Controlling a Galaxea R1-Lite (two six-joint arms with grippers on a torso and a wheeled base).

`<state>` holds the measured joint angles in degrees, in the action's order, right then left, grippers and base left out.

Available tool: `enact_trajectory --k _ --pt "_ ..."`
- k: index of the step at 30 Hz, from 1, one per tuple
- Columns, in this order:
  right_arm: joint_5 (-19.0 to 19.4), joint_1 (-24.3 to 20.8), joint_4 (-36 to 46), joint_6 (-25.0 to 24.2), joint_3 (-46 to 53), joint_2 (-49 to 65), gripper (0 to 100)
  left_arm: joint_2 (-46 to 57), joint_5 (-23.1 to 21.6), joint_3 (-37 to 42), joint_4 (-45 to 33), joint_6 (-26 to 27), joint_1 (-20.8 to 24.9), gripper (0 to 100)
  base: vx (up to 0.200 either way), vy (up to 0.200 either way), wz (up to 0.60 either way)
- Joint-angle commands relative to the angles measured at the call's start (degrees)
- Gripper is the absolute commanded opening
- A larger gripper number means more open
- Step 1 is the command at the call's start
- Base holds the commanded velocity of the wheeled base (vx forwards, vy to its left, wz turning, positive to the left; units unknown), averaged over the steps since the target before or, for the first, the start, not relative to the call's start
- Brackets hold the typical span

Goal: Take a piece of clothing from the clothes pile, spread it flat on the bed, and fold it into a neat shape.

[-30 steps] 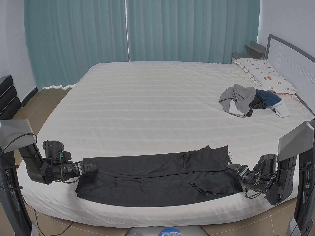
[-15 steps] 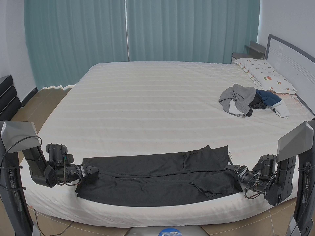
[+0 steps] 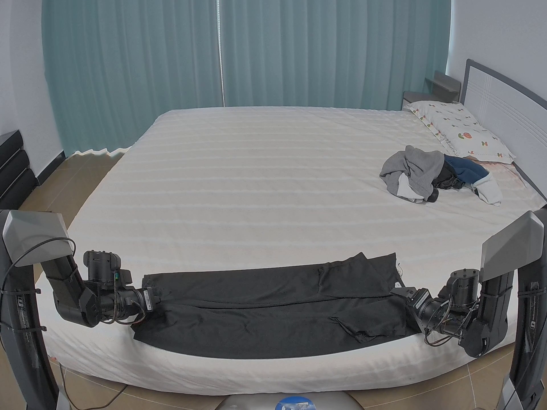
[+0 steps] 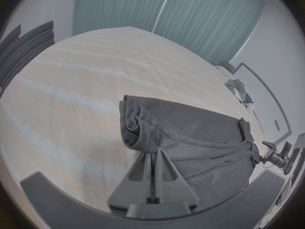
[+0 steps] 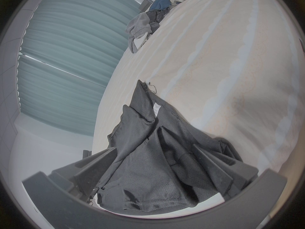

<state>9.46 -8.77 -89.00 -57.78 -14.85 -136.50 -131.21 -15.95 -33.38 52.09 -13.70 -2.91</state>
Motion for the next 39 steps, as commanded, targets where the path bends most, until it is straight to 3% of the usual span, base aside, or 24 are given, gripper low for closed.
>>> enact_trajectory --k 1,20,26,36,39 --pt "0.03 -0.02 -1.00 -0.05 -0.01 -0.17 100 0.07 0.04 0.07 0.03 -0.01 -0.07 0 0.000 0.000 0.00" --pt "-0.23 0.06 -1.00 -0.05 -0.18 -0.17 100 0.87 -0.23 0.68 2.58 -1.33 -0.34 0 0.000 0.000 0.00" --pt "-0.23 0.06 -1.00 -0.05 -0.18 -0.17 100 1.04 -0.23 0.59 2.58 -2.29 -0.34 0 -0.200 0.000 0.00" --pt "-0.23 -0.02 -1.00 -0.05 -0.27 -0.17 100 0.87 -0.31 0.42 2.58 -2.47 -0.16 0 0.000 0.000 0.00" --pt "-0.23 -0.02 -1.00 -0.05 -0.27 -0.17 100 1.30 -0.05 -0.90 2.58 -5.99 -0.07 0 0.000 0.000 0.00"
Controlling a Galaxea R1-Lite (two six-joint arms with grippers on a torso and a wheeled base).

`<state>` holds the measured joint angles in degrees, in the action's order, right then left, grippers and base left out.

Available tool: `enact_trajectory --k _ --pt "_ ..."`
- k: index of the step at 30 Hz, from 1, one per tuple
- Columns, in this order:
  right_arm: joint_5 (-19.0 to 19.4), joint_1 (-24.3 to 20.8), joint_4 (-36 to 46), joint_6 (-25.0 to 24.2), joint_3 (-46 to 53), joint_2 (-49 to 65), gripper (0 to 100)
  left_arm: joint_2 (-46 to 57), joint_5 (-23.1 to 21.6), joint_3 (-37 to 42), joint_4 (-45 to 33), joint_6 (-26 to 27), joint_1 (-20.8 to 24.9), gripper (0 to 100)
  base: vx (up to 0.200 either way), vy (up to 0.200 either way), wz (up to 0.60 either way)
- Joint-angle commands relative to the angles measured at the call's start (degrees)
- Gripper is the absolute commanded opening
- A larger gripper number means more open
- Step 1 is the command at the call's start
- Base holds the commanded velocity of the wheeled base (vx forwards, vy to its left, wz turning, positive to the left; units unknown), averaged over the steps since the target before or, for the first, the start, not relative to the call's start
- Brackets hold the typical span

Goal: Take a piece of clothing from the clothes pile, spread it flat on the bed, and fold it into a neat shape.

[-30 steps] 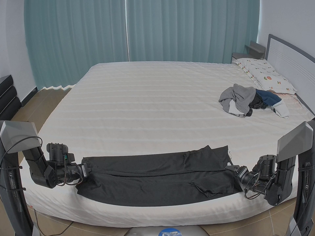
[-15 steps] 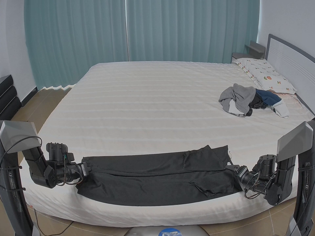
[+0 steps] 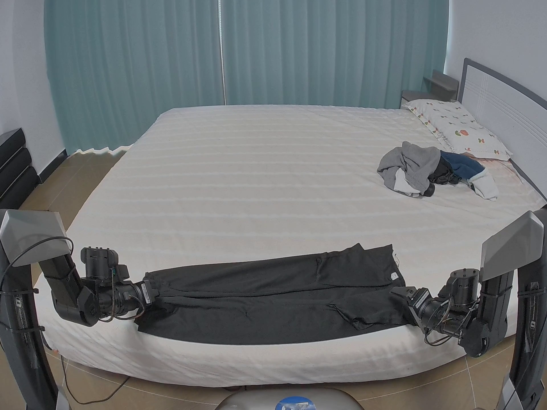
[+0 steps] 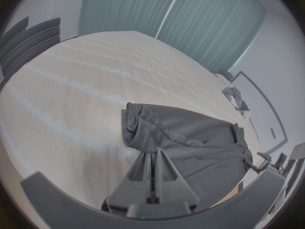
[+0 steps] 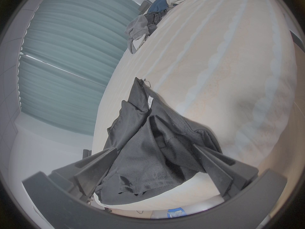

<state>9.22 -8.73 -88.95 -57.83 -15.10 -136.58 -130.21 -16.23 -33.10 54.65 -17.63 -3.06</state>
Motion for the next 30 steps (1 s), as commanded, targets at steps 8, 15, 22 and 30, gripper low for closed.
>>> enact_trajectory --k 8,15,22,30 --pt "0.01 0.03 -1.05 0.00 -0.10 -0.09 100 1.98 0.76 -3.73 -0.69 -10.15 1.57 0 0.000 -0.075 0.00" --pt "0.01 -0.06 -1.05 0.00 -0.19 -0.17 100 4.70 0.93 -1.97 -0.69 -10.59 3.68 0 0.000 -0.200 0.00" --pt "-0.08 0.03 -1.05 0.00 -0.28 -0.09 100 8.30 1.20 -0.83 -0.86 -11.38 5.61 0 0.000 -0.200 0.00" --pt "-0.16 0.03 -1.05 0.00 -0.36 -0.09 100 8.74 4.98 -4.26 -4.99 -11.64 10.09 0 0.000 -0.200 0.00"
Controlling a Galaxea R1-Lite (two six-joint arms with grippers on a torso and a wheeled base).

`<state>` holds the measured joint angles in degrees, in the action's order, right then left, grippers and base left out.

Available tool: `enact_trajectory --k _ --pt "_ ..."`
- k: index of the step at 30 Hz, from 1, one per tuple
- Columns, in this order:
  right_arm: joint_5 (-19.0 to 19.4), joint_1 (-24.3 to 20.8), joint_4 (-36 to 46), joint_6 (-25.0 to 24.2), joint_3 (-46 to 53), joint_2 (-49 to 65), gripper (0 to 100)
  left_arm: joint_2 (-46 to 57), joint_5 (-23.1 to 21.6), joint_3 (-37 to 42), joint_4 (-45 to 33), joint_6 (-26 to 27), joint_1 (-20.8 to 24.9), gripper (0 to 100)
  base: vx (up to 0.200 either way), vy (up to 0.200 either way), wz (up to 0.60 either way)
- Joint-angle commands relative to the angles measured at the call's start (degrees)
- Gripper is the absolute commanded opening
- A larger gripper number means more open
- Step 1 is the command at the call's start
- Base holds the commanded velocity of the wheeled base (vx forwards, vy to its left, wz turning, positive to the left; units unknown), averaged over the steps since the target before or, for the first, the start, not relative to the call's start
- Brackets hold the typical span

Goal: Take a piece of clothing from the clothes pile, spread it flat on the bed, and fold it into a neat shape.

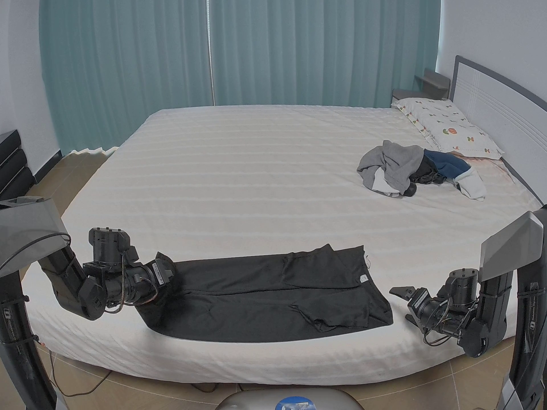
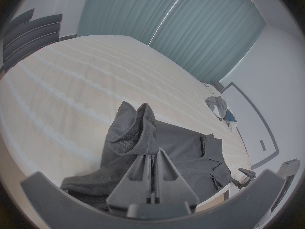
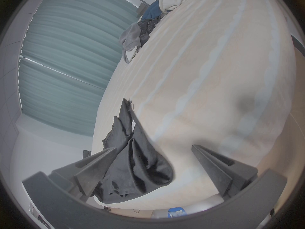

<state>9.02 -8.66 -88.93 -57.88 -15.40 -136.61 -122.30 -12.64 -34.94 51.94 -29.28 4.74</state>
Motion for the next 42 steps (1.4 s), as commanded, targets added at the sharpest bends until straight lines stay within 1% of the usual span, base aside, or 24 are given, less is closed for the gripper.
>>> enact_trajectory --k 1,3,6,11,15,17,19,20,21,24,28,29,33,35,40,42 --pt "0.03 -0.05 -1.07 0.05 -0.07 -0.06 100 0.92 2.18 -3.29 -3.52 0.01 2.90 0 0.000 -0.200 0.00" --pt "0.03 -0.05 -1.07 0.05 -0.07 -0.06 100 1.53 3.76 -5.05 -6.50 -0.07 4.40 0 0.000 -0.200 0.00" --pt "0.03 -0.05 -1.07 -0.04 -0.07 -0.06 100 2.59 4.82 -6.81 -10.20 0.01 6.51 0 0.000 -0.200 0.00" --pt "0.12 -0.13 -1.07 0.05 0.02 -0.15 100 3.03 5.08 -9.45 -15.12 -0.07 9.23 0 0.000 -0.200 0.00" --pt "0.03 -0.13 -1.07 0.05 -0.07 -0.41 100 2.41 7.28 -12.35 -18.72 -0.07 11.08 0 0.000 -0.200 0.00" --pt "-0.06 -0.22 -1.07 0.14 -0.16 -0.50 100 2.41 7.37 -13.31 -20.04 -0.07 12.04 0 0.000 -0.200 0.00" --pt "-0.06 -0.22 -1.07 0.14 -0.16 -0.50 100 2.41 7.37 -13.31 -20.04 -0.07 12.04 0 0.000 -0.200 0.00" --pt "0.03 -0.22 -1.07 0.05 -0.16 -0.50 100 2.33 7.46 -15.16 -22.06 -0.43 13.71 0 0.000 -0.200 0.00" --pt "-0.06 -0.22 -1.07 0.14 -0.16 -0.50 100 2.33 7.46 -15.34 -22.15 -0.51 13.80 0 0.000 -0.200 0.00" --pt "-0.06 -0.22 -1.07 0.14 -0.16 -0.50 100 1.45 7.54 -18.85 -24.61 -2.97 16.18 0 0.000 -0.200 0.00" --pt "-0.06 -0.22 -1.07 0.05 -0.16 -0.50 100 0.66 7.72 -21.05 -26.90 -3.41 17.23 0 0.000 -0.200 0.00" --pt "0.03 -0.22 -1.07 0.14 -0.16 -0.50 100 -0.93 7.81 -23.77 -28.92 -3.59 18.37 0 0.000 -0.200 0.00" --pt "0.03 -0.22 -1.07 0.14 -0.16 -0.50 100 -3.48 8.07 -27.02 -30.15 -4.20 19.25 0 0.000 -0.200 0.00" --pt "0.03 -0.22 -1.07 0.14 -0.16 -0.50 100 -5.06 9.30 -28.43 -30.15 -5.17 19.69 0 0.000 -0.200 0.00" --pt "0.03 -0.22 -1.07 0.14 -0.07 -0.50 100 -10.16 14.93 -32.47 -29.71 -7.98 20.48 0 0.000 0.000 0.00" --pt "0.03 -0.22 -1.07 0.14 -0.07 -0.50 100 -10.68 15.37 -33.09 -29.80 -8.95 20.75 0 0.000 0.000 0.00"
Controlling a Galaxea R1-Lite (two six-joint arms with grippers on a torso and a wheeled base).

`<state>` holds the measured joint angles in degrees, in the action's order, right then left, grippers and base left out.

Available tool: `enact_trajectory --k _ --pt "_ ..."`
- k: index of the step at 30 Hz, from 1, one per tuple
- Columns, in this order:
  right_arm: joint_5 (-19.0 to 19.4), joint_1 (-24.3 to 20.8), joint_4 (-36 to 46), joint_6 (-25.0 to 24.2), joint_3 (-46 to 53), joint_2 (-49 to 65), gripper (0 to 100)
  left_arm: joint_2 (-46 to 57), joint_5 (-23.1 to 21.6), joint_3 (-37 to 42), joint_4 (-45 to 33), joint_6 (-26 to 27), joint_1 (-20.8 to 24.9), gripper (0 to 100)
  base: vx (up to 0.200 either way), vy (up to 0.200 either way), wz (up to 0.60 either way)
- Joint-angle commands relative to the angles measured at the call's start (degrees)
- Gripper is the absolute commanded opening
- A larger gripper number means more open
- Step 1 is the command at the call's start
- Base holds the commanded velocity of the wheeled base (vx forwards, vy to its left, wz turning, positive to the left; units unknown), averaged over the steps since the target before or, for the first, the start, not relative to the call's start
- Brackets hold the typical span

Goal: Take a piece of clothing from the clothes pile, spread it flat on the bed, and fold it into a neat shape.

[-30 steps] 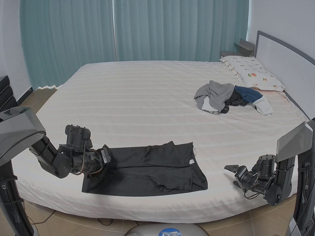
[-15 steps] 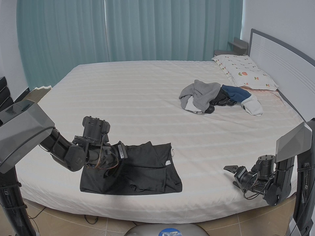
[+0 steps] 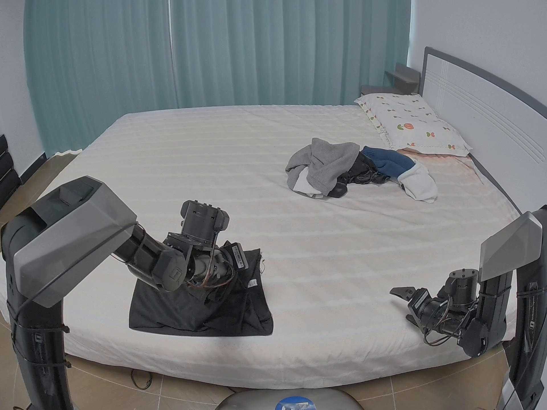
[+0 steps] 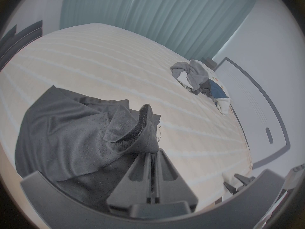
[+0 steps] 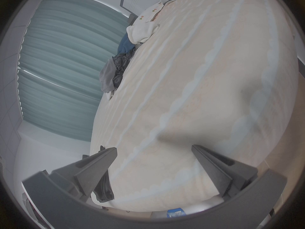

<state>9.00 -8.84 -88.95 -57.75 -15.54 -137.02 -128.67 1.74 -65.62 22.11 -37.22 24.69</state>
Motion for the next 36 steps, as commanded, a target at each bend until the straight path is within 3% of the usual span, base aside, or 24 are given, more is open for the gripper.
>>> enact_trajectory --k 1,2,3,12,17,26,32,36 --pt "0.06 -0.04 -1.05 0.00 0.07 -0.09 100 -4.75 1.16 -2.67 0.03 -1.89 1.15 0 0.000 0.000 0.00" --pt "0.06 -0.04 -1.05 0.00 0.07 -0.09 100 -5.19 1.42 -3.02 0.12 -2.42 1.15 0 0.000 0.000 0.00" --pt "0.06 -0.04 -1.05 0.00 0.07 -0.09 100 -5.36 1.42 -3.20 0.03 -2.51 1.15 100 0.000 0.000 0.00" --pt "-0.03 -0.04 -1.05 0.35 0.07 -0.35 100 -1.67 1.60 -2.05 -0.58 -6.11 1.15 100 0.000 0.000 0.00" --pt "-0.03 -0.04 -1.05 0.35 0.16 -0.35 100 4.48 1.16 2.52 -0.23 -6.90 0.45 100 0.000 0.000 0.00" --pt "-0.03 -0.04 -1.05 0.35 0.43 -0.26 100 11.69 0.01 7.88 0.12 -13.93 -7.55 100 0.000 0.000 0.00" --pt "-0.21 0.05 -1.05 0.35 0.07 -0.18 100 14.33 -9.30 12.62 0.65 -18.33 -14.93 100 0.000 0.000 0.00" --pt "-1.09 -0.13 -1.05 1.41 -1.33 0.44 100 14.24 -16.16 16.58 4.25 -18.68 -20.73 100 0.000 0.200 0.00"
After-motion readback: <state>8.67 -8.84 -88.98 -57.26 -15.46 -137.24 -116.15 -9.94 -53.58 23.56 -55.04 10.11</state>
